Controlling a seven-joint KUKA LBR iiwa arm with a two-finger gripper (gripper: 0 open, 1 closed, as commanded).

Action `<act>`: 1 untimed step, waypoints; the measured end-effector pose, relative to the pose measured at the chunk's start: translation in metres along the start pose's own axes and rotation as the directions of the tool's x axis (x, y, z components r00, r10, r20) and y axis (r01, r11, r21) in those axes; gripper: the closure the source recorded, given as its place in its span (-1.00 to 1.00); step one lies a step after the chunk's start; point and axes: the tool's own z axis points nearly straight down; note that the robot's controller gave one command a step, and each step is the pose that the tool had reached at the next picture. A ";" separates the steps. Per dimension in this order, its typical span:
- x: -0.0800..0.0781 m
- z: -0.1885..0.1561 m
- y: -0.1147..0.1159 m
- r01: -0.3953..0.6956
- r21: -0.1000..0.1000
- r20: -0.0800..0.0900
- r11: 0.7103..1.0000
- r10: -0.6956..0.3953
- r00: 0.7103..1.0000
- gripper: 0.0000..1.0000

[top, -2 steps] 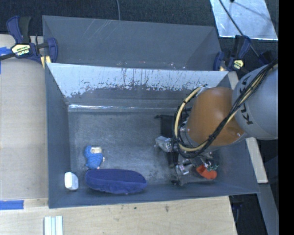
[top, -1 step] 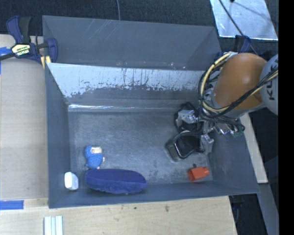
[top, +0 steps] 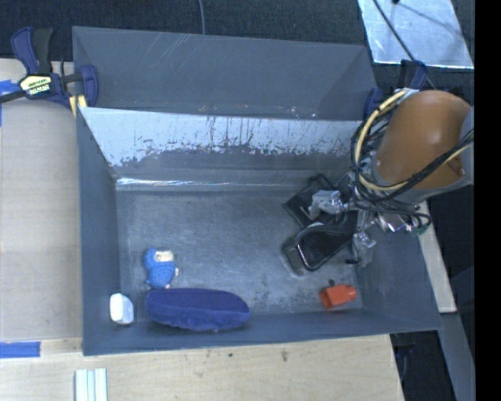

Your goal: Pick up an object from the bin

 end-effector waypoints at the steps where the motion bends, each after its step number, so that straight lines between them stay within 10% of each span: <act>1: 0.000 0.001 0.000 0.000 0.001 0.000 1.000 0.000 1.000 1.00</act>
Offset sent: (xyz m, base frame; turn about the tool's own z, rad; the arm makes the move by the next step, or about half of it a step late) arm 0.0000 0.0000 0.0000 0.0000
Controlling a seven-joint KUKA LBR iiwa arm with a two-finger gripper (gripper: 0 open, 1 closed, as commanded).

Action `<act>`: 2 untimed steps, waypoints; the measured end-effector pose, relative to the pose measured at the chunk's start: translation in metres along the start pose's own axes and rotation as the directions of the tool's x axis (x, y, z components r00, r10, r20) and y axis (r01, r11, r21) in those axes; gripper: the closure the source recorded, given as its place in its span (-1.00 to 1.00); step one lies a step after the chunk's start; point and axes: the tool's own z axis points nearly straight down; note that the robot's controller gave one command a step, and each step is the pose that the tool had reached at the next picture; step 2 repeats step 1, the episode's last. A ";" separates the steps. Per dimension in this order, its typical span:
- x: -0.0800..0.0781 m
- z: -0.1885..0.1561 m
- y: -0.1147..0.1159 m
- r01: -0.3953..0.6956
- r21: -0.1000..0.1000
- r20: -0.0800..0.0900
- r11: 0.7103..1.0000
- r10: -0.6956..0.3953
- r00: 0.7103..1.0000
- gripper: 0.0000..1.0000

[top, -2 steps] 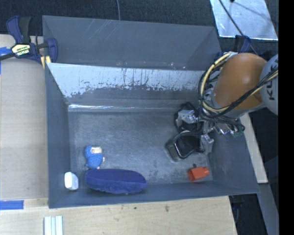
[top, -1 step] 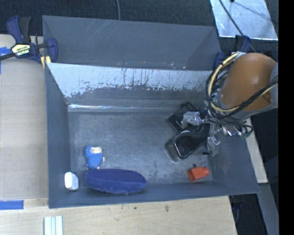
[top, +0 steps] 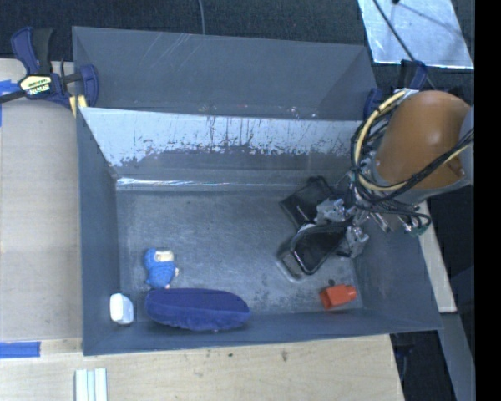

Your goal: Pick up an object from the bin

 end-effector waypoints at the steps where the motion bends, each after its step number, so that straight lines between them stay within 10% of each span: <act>1: -0.023 -0.134 0.024 0.008 0.000 0.002 1.000 -0.008 1.000 1.00; 2: -0.023 -0.134 0.024 0.008 0.000 0.002 1.000 -0.008 1.000 1.00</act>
Offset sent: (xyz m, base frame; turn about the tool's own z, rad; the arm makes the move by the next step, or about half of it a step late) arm 0.0083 0.0319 0.1317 -0.0072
